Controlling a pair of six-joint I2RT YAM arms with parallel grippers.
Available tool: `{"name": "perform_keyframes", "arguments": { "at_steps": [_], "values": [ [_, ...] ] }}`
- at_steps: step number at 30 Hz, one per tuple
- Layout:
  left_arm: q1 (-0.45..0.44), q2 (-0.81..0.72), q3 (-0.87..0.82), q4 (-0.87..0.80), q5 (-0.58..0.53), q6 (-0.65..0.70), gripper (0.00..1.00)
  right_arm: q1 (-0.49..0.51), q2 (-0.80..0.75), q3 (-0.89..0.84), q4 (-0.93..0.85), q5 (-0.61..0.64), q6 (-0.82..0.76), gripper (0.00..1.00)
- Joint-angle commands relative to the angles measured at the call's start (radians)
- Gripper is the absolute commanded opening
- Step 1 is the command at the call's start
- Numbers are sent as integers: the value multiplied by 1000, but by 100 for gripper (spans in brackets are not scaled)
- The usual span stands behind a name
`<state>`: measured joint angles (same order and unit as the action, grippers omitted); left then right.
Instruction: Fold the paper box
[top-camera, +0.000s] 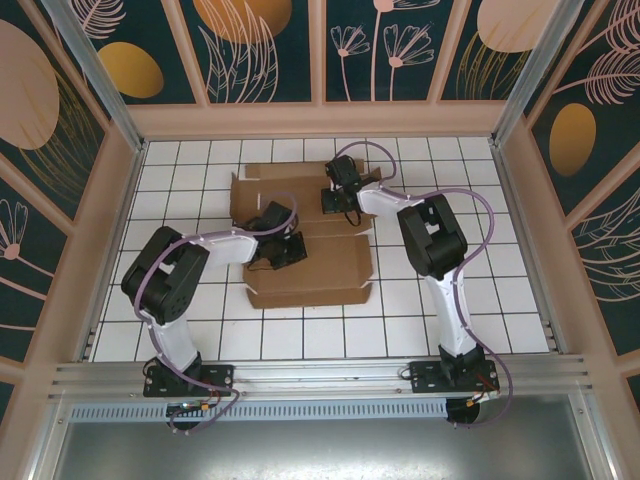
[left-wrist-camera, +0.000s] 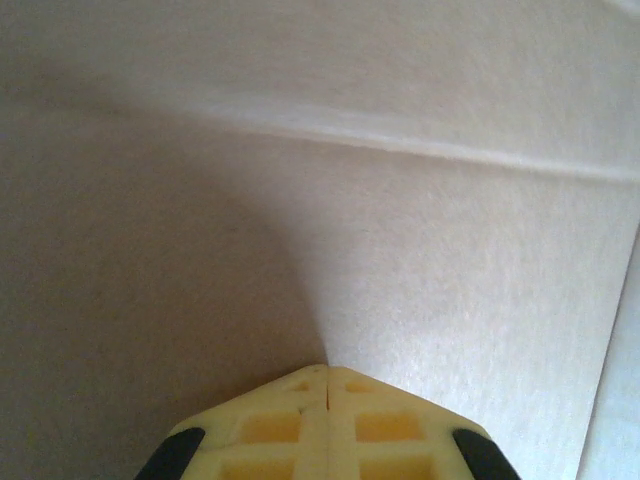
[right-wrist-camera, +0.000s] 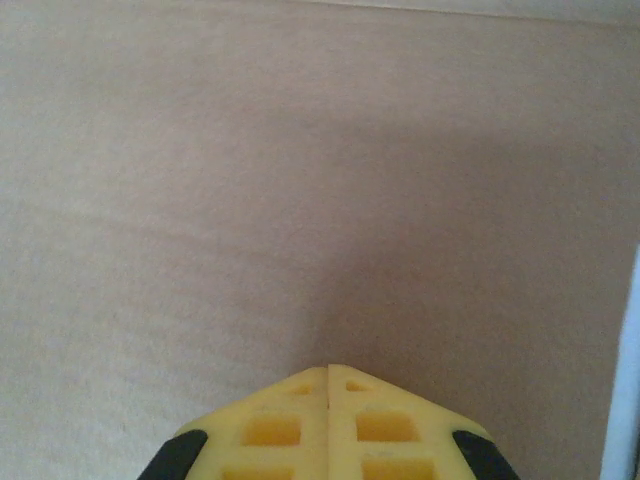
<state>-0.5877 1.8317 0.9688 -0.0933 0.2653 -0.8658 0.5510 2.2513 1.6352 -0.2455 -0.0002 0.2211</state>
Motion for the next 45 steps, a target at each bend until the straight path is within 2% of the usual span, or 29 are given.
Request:
{"name": "perform_keyframes", "arguments": {
  "at_steps": [1, 7, 18, 24, 26, 28, 32, 34, 37, 45],
  "values": [
    [-24, 66, -2, -105, 41, 13, 0, 27, 49, 5, -134, -69, -26, 2],
    [-25, 32, -18, -108, 8, 11, 0, 29, 31, -59, -114, -84, -20, 2],
    [-24, -29, -76, -114, -26, 20, 0, 17, -109, -264, -9, -56, 24, 2],
    [-23, -47, -49, -126, -55, 42, 0, 3, -154, -298, -4, -15, 40, 2],
    [-24, -55, -29, -127, -47, 51, 0, 2, -187, -322, 21, -40, 51, 3],
    [-23, -73, 12, -147, -68, 81, 3, 1, -222, -325, 33, -74, 46, 5],
    [-7, -103, 166, -171, -47, 144, 15, 1, -313, -311, 55, -99, 27, 13],
    [13, -84, 247, -172, -40, 145, 19, -42, -343, -302, 77, -131, 27, 16],
    [51, -15, 371, -159, -17, 119, 19, -84, -354, -277, 89, -202, 25, 21],
    [127, 328, 773, -282, -32, 128, 12, -208, -298, -179, 41, -199, 30, 40]
  ]
}}
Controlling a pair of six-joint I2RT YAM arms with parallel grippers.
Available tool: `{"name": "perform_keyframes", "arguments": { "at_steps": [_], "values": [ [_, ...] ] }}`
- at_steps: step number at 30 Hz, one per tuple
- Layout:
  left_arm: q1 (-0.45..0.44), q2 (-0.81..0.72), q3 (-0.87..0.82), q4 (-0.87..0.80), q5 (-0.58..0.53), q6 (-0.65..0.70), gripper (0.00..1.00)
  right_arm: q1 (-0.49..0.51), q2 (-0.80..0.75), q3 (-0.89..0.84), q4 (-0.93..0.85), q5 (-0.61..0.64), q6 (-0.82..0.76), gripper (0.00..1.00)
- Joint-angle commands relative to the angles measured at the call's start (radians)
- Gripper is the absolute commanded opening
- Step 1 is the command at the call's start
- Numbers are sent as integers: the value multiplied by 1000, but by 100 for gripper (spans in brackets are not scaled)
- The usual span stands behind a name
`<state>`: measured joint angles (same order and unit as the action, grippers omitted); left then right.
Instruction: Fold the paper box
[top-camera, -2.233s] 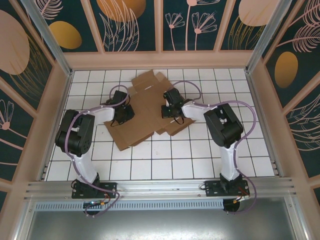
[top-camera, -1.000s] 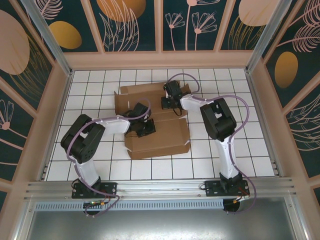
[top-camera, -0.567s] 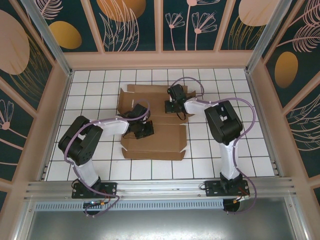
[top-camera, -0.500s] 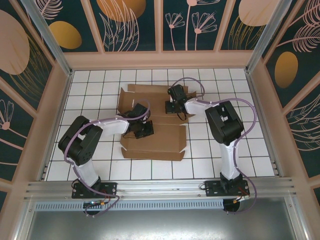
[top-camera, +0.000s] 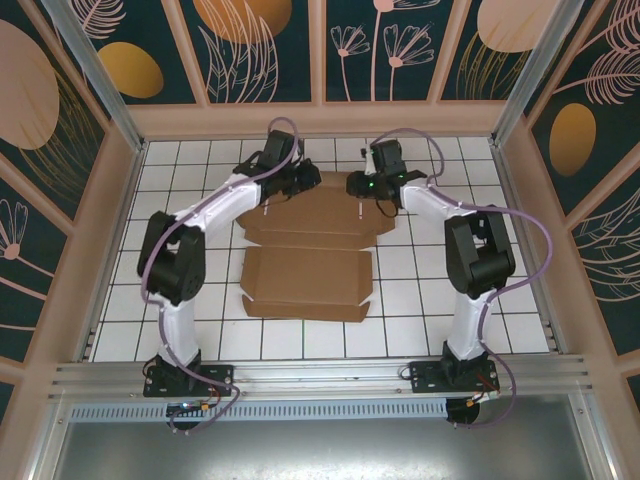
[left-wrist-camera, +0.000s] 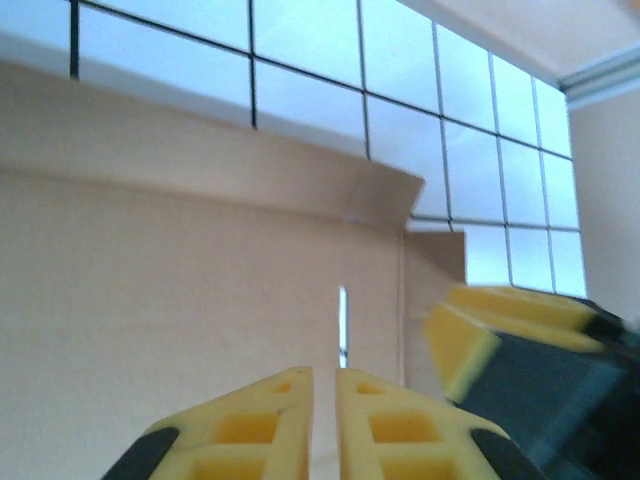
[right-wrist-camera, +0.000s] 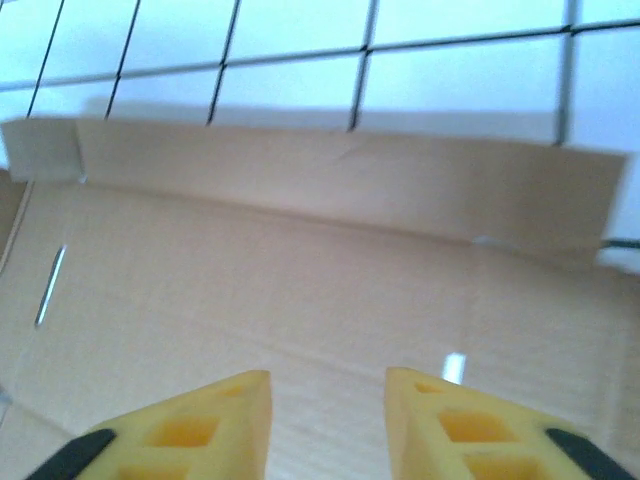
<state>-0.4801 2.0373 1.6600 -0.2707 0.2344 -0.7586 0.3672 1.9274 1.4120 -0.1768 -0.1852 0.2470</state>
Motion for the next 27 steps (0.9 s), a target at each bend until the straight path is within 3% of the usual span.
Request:
{"name": "perform_keyframes", "arguments": {
  "at_steps": [1, 7, 19, 23, 27],
  "values": [
    [23, 157, 125, -117, -4, 21, 11, -36, 37, 58, -34, -11, 7, 42],
    [38, 345, 295, -159, -18, 16, 7, -88, 149, 167, -88, 2, 21, 51],
    [60, 442, 293, -130, -19, -14, 4, -107, 337, 365, -193, 95, 36, 55],
    [60, 441, 273, -117, -17, -8, 3, -112, 378, 406, -186, 10, 25, 54],
    [61, 443, 258, -108, -15, -2, 2, -93, 368, 401, -151, -54, 7, 46]
  ]
}}
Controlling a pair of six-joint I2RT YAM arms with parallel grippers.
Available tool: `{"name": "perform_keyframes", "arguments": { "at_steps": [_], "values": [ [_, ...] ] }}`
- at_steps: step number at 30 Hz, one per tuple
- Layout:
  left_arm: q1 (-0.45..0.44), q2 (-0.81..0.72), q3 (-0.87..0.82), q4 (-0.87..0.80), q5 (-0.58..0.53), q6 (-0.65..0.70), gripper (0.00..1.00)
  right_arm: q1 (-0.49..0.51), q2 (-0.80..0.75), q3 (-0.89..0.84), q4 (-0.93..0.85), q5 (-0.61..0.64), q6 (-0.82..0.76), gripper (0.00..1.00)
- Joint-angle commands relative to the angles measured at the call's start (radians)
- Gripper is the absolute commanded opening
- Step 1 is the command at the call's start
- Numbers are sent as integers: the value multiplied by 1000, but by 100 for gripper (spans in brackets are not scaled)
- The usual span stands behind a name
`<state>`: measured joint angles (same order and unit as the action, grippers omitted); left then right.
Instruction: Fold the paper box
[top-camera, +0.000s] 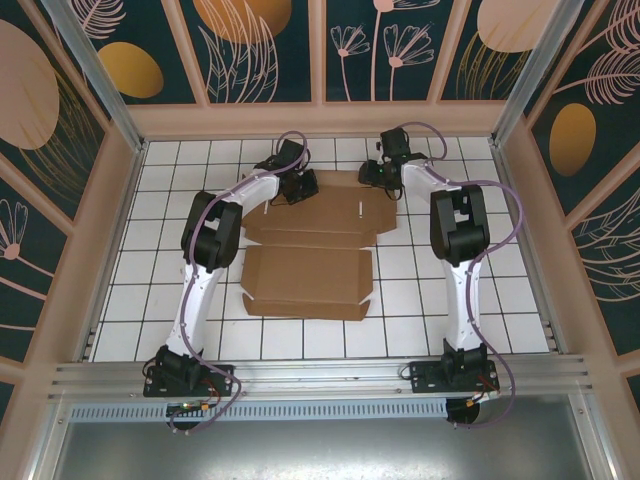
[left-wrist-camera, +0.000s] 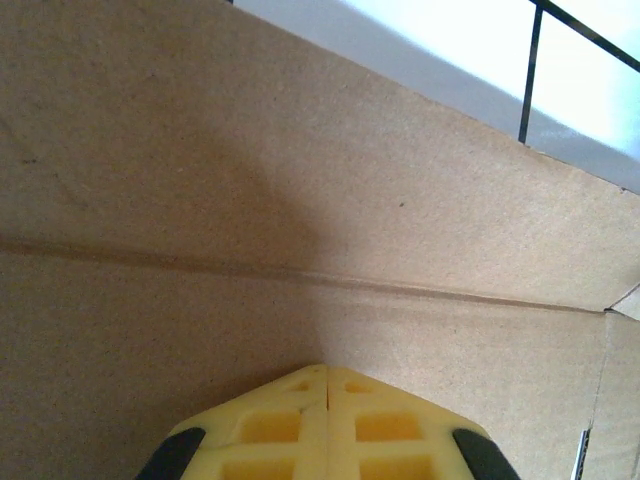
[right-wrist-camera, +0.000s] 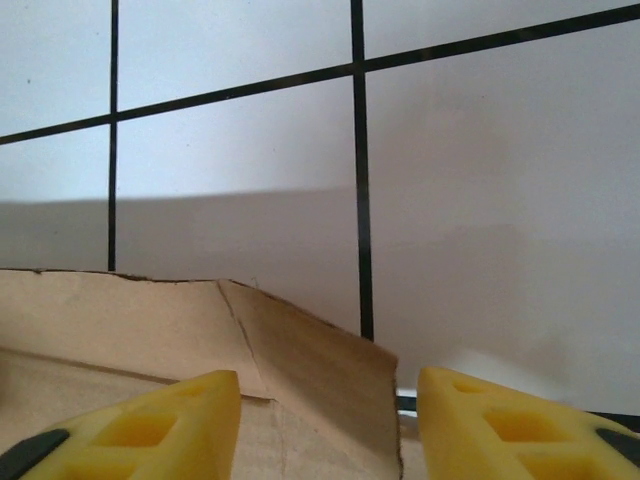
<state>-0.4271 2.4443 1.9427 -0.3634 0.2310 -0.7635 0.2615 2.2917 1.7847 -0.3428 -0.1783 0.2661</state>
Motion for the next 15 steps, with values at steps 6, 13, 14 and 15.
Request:
{"name": "perform_keyframes", "arguments": {
  "at_steps": [6, 13, 14, 15],
  "values": [
    [7, 33, -37, -11, -20, 16, 2, 45, -8, 25, 34, -64, -36, 22],
    [8, 20, -47, -11, -27, 26, 0, 77, 26, 70, 30, -80, -51, 37],
    [7, 19, -50, -10, -26, 26, 0, 78, 43, 91, 18, -87, -51, 42],
    [7, 15, -54, -9, -26, 25, 0, 78, 55, 104, 13, -96, -49, 44]
  ]
}}
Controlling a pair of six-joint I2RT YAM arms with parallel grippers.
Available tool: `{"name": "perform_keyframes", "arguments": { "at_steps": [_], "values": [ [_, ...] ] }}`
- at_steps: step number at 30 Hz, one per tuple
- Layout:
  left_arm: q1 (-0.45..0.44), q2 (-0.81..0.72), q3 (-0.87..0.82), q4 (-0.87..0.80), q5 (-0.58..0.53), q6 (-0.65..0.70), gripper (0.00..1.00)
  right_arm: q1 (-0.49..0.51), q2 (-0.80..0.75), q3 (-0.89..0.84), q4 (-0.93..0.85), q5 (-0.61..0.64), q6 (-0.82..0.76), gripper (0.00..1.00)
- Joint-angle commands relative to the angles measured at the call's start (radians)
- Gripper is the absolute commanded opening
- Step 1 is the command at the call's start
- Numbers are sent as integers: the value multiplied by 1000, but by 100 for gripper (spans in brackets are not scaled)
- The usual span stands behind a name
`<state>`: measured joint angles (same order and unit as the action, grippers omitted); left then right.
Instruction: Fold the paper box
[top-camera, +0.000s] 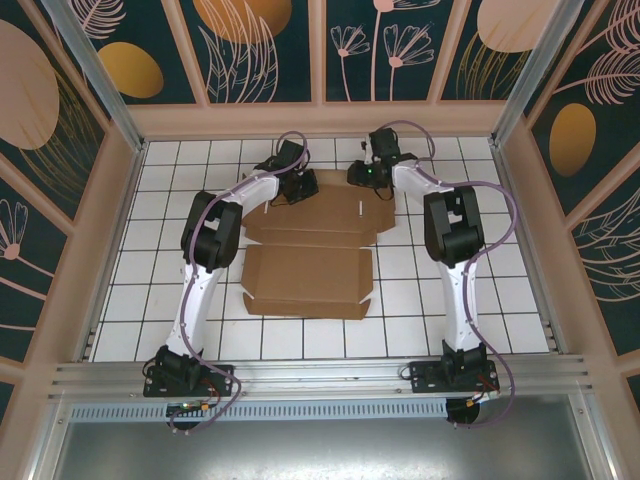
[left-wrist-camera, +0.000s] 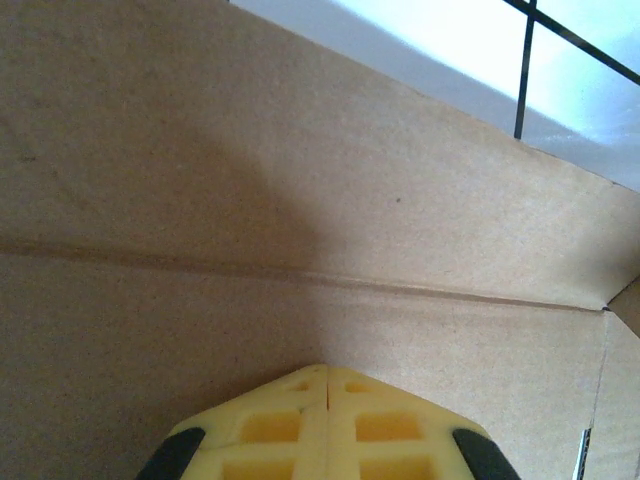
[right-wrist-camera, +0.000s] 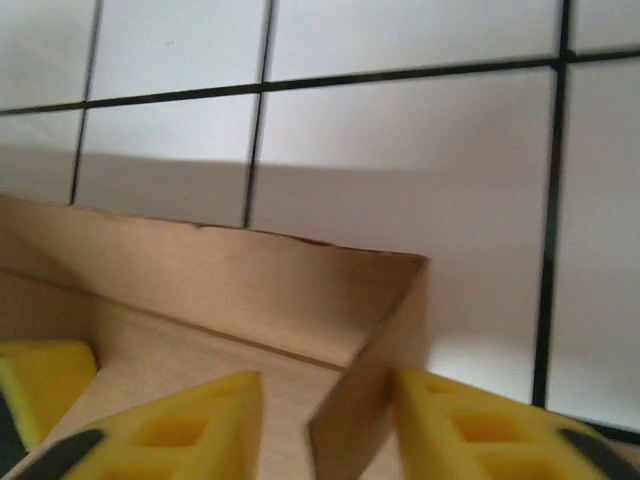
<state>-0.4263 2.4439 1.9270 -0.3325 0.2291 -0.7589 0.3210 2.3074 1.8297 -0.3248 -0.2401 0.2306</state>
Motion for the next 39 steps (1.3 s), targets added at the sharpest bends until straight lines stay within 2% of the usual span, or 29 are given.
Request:
{"name": "perform_keyframes", "arguments": {
  "at_steps": [1, 5, 8, 12, 19, 21, 23, 26, 29, 33, 39],
  "values": [
    [8, 11, -42, -37, -25, 19, 0, 16, 57, 77, -13, -51, -11, 47],
    [7, -2, -60, -28, -22, 17, 0, 21, 76, 104, -20, -103, -16, 52],
    [7, -18, -69, -16, -18, 11, 0, 20, 20, 52, -4, -84, -20, 52],
    [9, -62, -71, 6, 1, 4, 2, -13, -140, -117, 85, -71, -1, 52],
    [13, -157, -51, 28, 105, 4, 14, -105, -385, -437, 248, -145, 62, 57],
    [17, -200, -76, 28, 108, 5, 15, -128, -432, -513, 280, -140, 81, 61],
    [21, -253, -143, 48, 112, -7, 15, -143, -485, -595, 310, -97, 101, 73],
    [23, -324, -281, 112, 144, -45, 14, -159, -546, -680, 337, -44, 113, 79],
    [23, -362, -413, 180, 181, -74, 12, -192, -559, -733, 354, -42, 123, 80],
    [37, -371, -520, 211, 182, -86, 10, -224, -505, -755, 387, -200, 126, 77],
    [60, -361, -596, 232, 181, -98, 8, -226, -392, -720, 379, -322, 101, 74]
  ]
}}
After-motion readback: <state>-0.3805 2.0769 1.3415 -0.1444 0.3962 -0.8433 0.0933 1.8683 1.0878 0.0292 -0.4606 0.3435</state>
